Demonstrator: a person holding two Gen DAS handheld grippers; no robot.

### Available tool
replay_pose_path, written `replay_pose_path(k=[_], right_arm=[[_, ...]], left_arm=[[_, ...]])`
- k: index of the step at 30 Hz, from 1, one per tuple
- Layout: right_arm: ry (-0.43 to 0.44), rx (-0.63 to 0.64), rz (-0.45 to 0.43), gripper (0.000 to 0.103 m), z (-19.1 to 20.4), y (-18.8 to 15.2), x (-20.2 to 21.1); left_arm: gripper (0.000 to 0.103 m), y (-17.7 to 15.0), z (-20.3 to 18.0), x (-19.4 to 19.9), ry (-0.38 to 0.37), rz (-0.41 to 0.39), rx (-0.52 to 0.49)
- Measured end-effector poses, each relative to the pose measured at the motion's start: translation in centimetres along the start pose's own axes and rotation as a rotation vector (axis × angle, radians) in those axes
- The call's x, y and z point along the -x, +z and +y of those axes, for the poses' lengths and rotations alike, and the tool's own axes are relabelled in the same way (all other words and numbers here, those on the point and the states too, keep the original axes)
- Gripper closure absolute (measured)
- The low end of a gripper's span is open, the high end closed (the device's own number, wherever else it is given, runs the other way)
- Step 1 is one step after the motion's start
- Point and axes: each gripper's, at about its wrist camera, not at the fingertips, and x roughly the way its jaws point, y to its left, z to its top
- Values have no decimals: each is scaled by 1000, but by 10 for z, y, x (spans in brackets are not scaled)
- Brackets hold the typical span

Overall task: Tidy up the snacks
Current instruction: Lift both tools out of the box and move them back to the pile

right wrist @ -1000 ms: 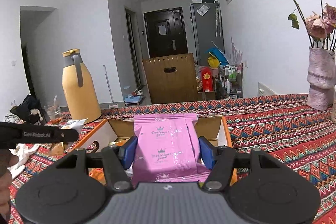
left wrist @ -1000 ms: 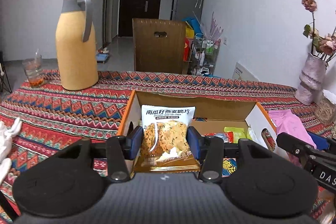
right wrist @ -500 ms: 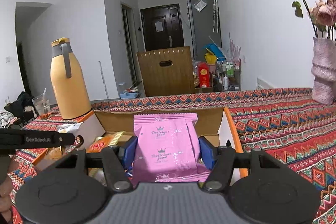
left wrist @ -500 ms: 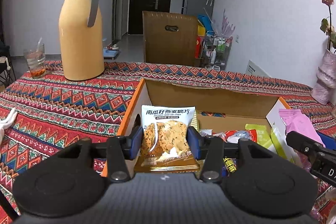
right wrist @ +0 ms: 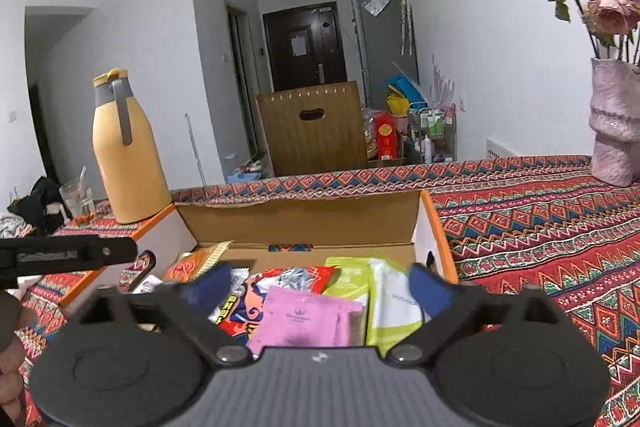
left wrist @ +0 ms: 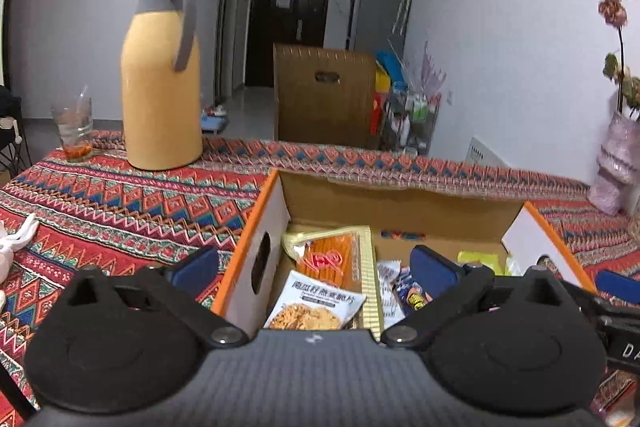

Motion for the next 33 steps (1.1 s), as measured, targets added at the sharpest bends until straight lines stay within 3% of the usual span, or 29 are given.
replay_pose_path(k=[33], right_arm=[[13,-12,-52,0,-2,1,18]], left_arm=[[0,-2,-1,9,-11,2,26]])
